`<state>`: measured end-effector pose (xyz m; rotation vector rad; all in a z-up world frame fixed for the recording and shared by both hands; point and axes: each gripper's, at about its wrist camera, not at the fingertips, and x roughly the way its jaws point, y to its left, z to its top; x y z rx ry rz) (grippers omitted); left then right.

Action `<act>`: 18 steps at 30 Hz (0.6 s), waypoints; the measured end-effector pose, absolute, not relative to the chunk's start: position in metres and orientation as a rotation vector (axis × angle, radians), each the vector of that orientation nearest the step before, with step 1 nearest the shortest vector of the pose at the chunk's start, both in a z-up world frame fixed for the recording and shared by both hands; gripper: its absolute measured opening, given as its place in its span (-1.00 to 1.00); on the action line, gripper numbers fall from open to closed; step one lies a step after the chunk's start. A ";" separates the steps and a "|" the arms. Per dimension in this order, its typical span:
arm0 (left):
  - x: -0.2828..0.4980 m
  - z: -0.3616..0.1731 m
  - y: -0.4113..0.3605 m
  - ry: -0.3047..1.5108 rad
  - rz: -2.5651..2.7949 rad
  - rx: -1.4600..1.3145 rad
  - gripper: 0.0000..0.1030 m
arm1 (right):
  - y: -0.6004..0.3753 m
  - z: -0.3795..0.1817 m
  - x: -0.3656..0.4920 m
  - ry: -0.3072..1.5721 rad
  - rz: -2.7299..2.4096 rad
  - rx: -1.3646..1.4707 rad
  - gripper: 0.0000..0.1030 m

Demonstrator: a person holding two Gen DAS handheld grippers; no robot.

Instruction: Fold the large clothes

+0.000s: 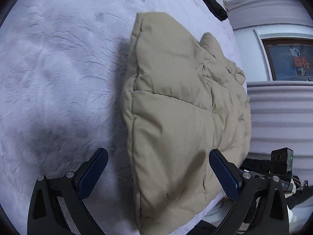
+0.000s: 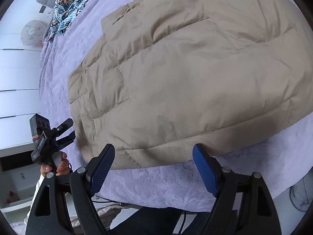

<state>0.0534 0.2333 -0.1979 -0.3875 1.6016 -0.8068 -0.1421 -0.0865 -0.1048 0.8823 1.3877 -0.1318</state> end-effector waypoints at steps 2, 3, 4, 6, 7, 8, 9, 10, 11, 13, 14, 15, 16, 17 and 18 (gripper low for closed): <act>0.060 -0.210 0.221 1.629 -0.852 -0.416 1.00 | -0.086 -0.106 -0.141 1.393 -0.138 0.882 0.63; 0.063 -0.214 0.215 1.633 -0.871 -0.429 1.00 | -0.086 -0.106 -0.141 1.397 -0.143 0.879 0.63; 0.066 -0.218 0.209 1.637 -0.898 -0.444 1.00 | -0.085 -0.106 -0.140 1.400 -0.146 0.876 0.63; 0.069 -0.223 0.199 1.651 -0.941 -0.457 1.00 | -0.085 -0.106 -0.140 1.402 -0.154 0.871 0.63; 0.070 -0.225 0.194 1.662 -0.964 -0.461 1.00 | -0.085 -0.105 -0.139 1.401 -0.156 0.871 0.63; 0.069 -0.227 0.190 1.673 -0.991 -0.469 1.00 | -0.085 -0.104 -0.139 1.401 -0.158 0.871 0.63; 0.068 -0.228 0.185 1.684 -1.020 -0.475 1.00 | -0.086 -0.104 -0.139 1.401 -0.161 0.869 0.63; 0.067 -0.229 0.180 1.692 -1.036 -0.474 1.00 | -0.087 -0.103 -0.139 1.400 -0.164 0.865 0.63; 0.066 -0.229 0.177 1.698 -1.046 -0.470 0.99 | -0.087 -0.103 -0.138 1.399 -0.168 0.863 0.63; 0.064 -0.226 0.170 1.706 -1.066 -0.447 0.25 | -0.092 -0.102 -0.137 1.396 -0.184 0.861 0.63; 0.062 -0.224 0.170 1.716 -1.079 -0.438 -0.07 | -0.096 -0.102 -0.137 1.393 -0.192 0.860 0.63; 0.061 -0.222 0.169 1.721 -1.087 -0.450 -0.21 | -0.099 -0.101 -0.136 1.390 -0.197 0.857 0.63; 0.061 -0.218 0.169 1.712 -1.088 -0.456 -0.33 | -0.103 -0.099 -0.136 1.382 -0.202 0.849 0.63; 0.061 -0.213 0.169 1.705 -1.090 -0.456 -0.37 | -0.109 -0.096 -0.135 1.370 -0.207 0.838 0.63; 0.060 -0.206 0.169 1.696 -1.088 -0.454 -0.40 | -0.115 -0.094 -0.134 1.356 -0.213 0.827 0.63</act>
